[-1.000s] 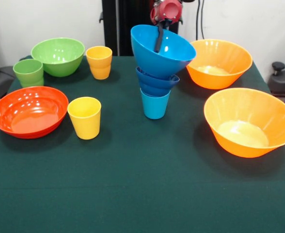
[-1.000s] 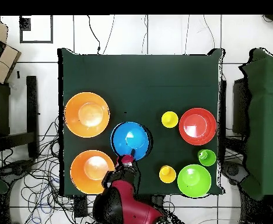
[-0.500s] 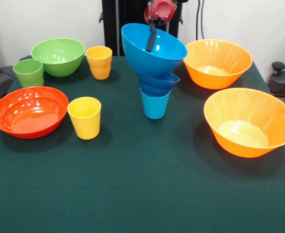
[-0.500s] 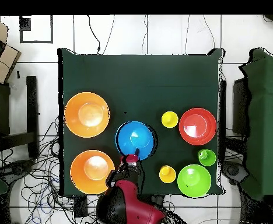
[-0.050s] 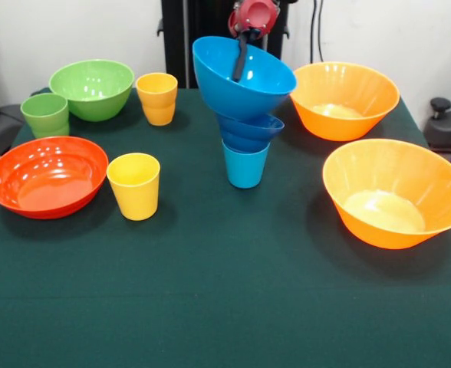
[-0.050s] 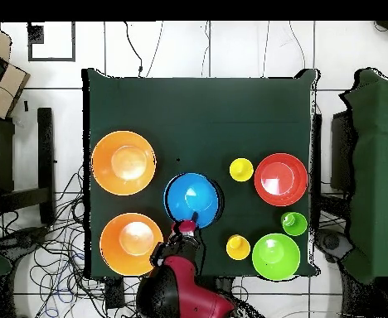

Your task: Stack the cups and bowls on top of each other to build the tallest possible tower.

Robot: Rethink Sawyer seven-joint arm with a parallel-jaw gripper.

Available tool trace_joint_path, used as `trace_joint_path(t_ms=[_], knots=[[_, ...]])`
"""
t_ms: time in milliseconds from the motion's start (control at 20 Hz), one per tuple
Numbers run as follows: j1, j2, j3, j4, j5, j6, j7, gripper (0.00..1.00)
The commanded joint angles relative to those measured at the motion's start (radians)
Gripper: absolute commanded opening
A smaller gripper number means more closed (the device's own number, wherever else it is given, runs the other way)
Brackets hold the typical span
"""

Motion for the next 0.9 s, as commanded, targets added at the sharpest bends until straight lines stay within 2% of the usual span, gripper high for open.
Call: trace_joint_path(t_ms=[50,250,900], knots=[[0.025,0.022,0.052,-0.010,0.027,-0.042,0.248,0.00],[0.047,0.028,0.052,-0.009,0.048,-0.052,0.257,0.00],[0.043,0.054,0.044,-0.014,0.025,-0.076,0.268,0.00]])
